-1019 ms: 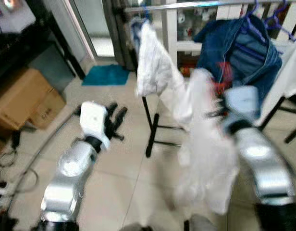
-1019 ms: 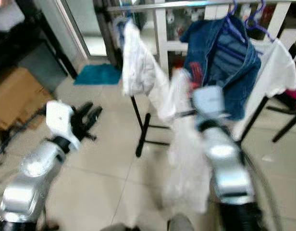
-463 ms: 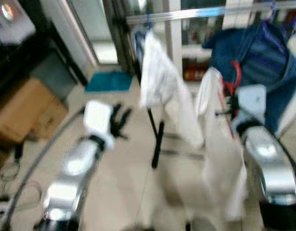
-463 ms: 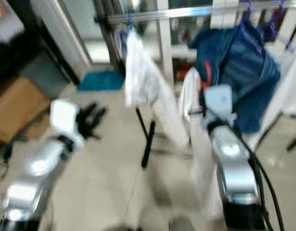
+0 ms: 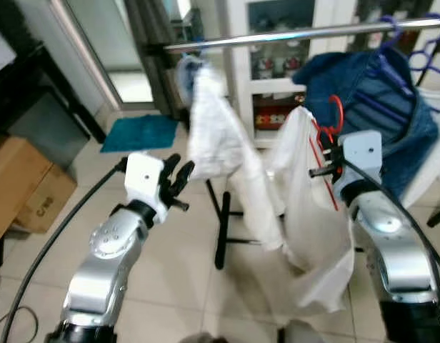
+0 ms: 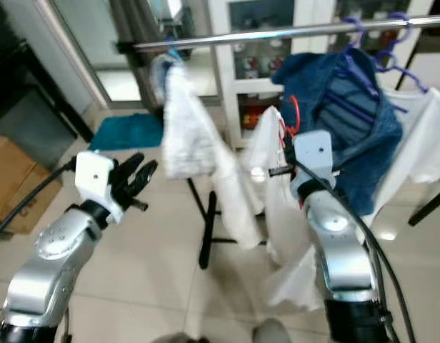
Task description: Hang hanger
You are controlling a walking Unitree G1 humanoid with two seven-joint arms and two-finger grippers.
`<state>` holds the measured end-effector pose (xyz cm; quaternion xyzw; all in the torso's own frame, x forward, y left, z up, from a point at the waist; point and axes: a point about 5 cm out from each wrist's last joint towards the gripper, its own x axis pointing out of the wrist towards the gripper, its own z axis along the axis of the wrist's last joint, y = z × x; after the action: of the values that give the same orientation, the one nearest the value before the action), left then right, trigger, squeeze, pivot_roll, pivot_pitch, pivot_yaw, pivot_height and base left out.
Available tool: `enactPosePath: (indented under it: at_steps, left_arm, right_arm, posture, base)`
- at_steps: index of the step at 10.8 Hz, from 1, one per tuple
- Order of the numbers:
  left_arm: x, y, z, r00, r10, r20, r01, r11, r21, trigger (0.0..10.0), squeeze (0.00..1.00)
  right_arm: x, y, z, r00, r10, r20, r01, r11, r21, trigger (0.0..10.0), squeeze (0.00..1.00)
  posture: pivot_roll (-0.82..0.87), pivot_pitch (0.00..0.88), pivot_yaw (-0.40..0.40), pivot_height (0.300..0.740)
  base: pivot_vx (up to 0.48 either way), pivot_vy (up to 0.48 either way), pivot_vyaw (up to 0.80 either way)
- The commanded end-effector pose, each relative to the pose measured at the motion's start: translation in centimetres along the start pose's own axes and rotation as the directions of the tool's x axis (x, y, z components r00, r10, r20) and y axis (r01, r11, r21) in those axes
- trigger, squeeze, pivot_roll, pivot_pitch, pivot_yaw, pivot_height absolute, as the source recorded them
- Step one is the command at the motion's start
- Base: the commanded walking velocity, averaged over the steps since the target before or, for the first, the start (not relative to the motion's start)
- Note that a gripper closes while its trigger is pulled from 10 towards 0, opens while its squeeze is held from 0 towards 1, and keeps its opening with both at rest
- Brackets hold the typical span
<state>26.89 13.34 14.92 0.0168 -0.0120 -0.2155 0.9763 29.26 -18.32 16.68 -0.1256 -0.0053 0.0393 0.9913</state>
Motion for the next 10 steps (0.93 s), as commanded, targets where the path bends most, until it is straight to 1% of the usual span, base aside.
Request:
enactPosePath:
  at_steps: [1, 3, 5, 6, 7, 8, 9, 10]
  left_arm:
    - [-0.3, 0.7, 0.1, 1.000, 0.020, -0.001, -0.020, 1.000, 0.019, 10.0, 0.00]
    - [-0.1, 0.7, 0.1, 1.000, 0.030, 0.006, -0.030, 0.999, 0.012, 10.0, 0.00]
    - [0.4, -0.1, -0.3, 0.999, 0.032, 0.013, -0.032, 0.999, -0.007, 10.0, 0.00]
    - [0.6, -0.3, -0.3, 0.999, 0.029, 0.018, -0.029, 1.000, -0.012, 10.0, 0.00]
    - [0.8, -0.9, -0.4, 0.999, 0.020, 0.025, -0.020, 1.000, -0.020, 10.0, 0.00]
    - [0.9, -1.1, -0.6, 1.000, 0.016, 0.026, -0.015, 1.000, -0.021, 10.0, 0.00]
    - [1.0, -1.3, -0.6, 0.999, 0.016, 0.030, -0.016, 1.000, -0.023, 10.0, 0.00]
    - [1.0, -1.3, -0.6, 0.999, 0.019, 0.033, -0.019, 1.000, -0.025, 10.0, 0.00]
  right_arm:
    - [0.0, 0.7, 0.9, 0.998, 0.035, 0.053, -0.036, 0.999, 0.019, 10.0, 0.00]
    - [-0.2, 1.0, 0.9, 0.998, 0.045, 0.047, -0.046, 0.999, 0.013, 10.0, 0.00]
    - [-0.4, 0.3, 0.9, 0.999, 0.027, 0.038, -0.026, 0.999, -0.025, 10.0, 0.00]
    - [-0.4, 0.0, 0.8, 0.999, 0.025, 0.034, -0.024, 0.999, -0.028, 10.0, 0.00]
    - [-0.3, -0.6, 1.1, 0.999, 0.018, 0.035, -0.016, 0.999, -0.042, 10.0, 0.00]
    - [-0.1, -0.8, 1.3, 0.999, 0.017, 0.038, -0.015, 0.998, -0.053, 10.0, 0.00]
    - [0.1, -0.9, 1.1, 0.999, 0.033, 0.014, -0.033, 0.999, -0.024, 10.0, 0.00]
    - [0.1, -1.0, 1.0, 0.999, 0.033, 0.003, -0.033, 0.999, -0.029, 10.0, 0.00]
  posture:
    - [-0.08, 0.103, 0.163, 0.740]
    - [-0.09, 0.100, 0.153, 0.740]
    - [-0.14, 0.089, 0.110, 0.740]
    - [-0.15, 0.086, 0.096, 0.740]
    - [-0.17, 0.085, 0.068, 0.740]
    - [-0.17, 0.085, 0.055, 0.740]
    - [-0.17, 0.085, 0.048, 0.740]
    - [-0.17, 0.084, 0.044, 0.740]
  base:
    - [0.368, 0.000, 0.00]
    - [0.369, 0.000, 0.00]
    - [0.368, 0.000, 0.00]
    - [0.371, 0.000, 0.00]
    - [0.368, 0.000, 0.00]
    - [0.371, 0.000, 0.00]
    - [0.368, 0.000, -0.70]
    - [0.371, 0.000, -0.80]
